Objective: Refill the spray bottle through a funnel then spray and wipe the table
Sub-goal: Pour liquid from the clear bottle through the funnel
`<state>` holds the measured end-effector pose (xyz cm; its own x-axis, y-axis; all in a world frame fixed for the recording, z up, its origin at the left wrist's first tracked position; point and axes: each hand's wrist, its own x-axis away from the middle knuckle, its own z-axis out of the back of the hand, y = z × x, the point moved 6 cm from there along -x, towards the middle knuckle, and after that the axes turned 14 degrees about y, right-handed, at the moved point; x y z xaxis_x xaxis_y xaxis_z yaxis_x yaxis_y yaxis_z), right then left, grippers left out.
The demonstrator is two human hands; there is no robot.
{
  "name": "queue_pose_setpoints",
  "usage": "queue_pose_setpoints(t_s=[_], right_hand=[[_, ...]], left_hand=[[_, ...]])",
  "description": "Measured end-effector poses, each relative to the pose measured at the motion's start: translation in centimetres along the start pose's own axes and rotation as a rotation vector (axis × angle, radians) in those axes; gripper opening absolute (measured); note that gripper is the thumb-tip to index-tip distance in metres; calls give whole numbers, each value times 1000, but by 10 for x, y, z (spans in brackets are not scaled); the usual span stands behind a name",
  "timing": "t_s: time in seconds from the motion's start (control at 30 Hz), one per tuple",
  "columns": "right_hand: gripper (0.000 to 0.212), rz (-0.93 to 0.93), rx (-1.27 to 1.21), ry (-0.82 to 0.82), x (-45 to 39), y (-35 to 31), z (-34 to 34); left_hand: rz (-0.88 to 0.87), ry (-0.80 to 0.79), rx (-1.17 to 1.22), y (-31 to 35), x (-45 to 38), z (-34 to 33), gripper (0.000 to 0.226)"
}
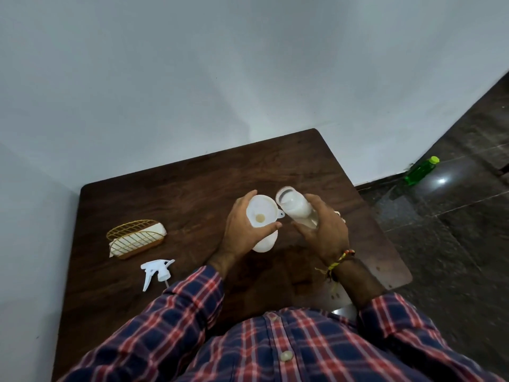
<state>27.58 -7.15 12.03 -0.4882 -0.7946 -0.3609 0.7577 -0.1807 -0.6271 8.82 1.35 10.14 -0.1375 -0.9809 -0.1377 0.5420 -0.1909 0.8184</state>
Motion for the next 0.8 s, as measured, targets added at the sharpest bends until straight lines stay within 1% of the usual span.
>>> queue_pose_setpoints(t_s=[0.17,0.4,0.57,0.8], right_hand=[[62,98,136,-100,-11,0,-5],[64,179,191,-148,-16,-7,-6],[62,220,234,-158,-21,-9,-8],[64,261,291,-140,-24,-7,-7]], left_hand=[[-29,6,-11,5,2,-6,93],[-38,38,-75,5,5,-9,89],[-26,66,-47,5,5,-8,84],[-6,51,-35,2,5,-14,86]])
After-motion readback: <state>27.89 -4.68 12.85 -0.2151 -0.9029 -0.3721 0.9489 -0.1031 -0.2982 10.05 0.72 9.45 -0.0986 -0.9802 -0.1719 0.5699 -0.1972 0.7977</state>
